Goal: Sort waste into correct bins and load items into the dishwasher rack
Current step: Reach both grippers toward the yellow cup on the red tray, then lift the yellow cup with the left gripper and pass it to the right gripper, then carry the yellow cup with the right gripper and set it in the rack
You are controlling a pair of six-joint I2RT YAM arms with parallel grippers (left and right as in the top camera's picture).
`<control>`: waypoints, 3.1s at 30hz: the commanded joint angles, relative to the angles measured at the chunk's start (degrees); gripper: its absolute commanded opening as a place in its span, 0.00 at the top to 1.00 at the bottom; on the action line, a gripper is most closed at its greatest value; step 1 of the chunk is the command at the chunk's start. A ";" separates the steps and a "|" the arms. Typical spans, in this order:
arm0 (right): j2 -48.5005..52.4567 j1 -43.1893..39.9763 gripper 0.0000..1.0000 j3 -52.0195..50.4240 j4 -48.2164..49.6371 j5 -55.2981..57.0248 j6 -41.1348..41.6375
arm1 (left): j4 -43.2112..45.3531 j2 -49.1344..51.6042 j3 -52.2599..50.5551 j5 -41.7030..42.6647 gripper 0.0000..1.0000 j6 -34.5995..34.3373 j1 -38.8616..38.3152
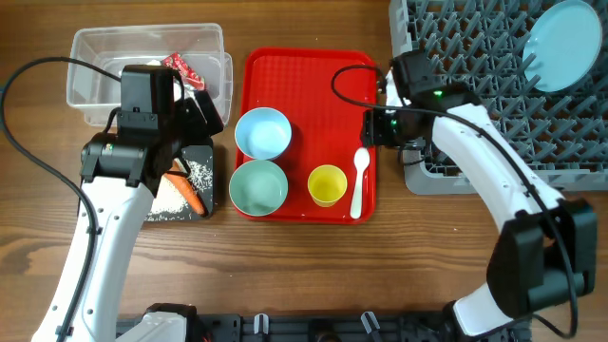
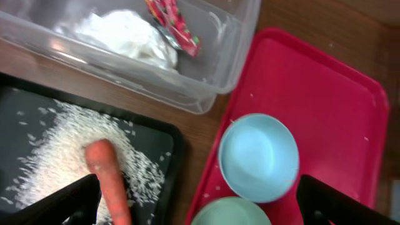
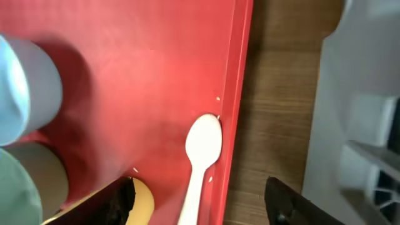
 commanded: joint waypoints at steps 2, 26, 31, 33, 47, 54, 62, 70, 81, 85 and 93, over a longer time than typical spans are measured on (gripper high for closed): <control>-2.97 -0.04 0.27 1.31 0.44 0.79 0.02 | 1.66 0.35 0.15 14.12 0.00 -0.31 -0.02; -4.04 -11.76 0.27 1.36 2.51 -6.29 -2.73 | 7.08 27.47 0.63 21.90 0.96 3.87 -24.65; -5.68 -12.09 0.21 1.36 5.20 -25.42 -12.33 | 7.19 19.23 5.92 43.28 0.96 4.55 -13.81; -5.68 -12.13 0.16 1.33 8.24 -38.21 -16.87 | 11.26 16.68 5.92 59.82 0.96 6.19 -6.64; -5.62 -3.61 0.01 0.92 41.42 -76.85 -14.80 | 24.48 16.50 5.88 84.35 0.96 6.14 1.70; -5.62 -0.66 0.18 0.92 43.56 -74.29 -14.49 | 26.45 16.50 5.88 83.08 0.96 6.14 -0.70; -5.62 -0.68 0.44 0.92 45.42 -74.29 -13.07 | 26.43 16.50 5.84 81.15 0.68 6.14 -1.90; -5.62 -6.19 0.45 0.92 43.91 -75.87 -13.18 | 26.45 16.50 5.84 81.18 0.37 6.16 -1.90; -5.64 -18.36 0.45 1.33 20.83 -37.90 -13.27 | 26.01 16.50 5.84 53.70 0.00 6.12 -1.84; -5.66 -19.80 0.46 9.18 5.20 -16.00 -11.56 | 26.01 16.50 5.84 44.94 0.00 6.12 -1.84; -4.79 -19.80 0.47 24.24 -28.85 10.69 -10.10 | 26.01 16.50 5.84 44.94 0.00 6.12 -1.86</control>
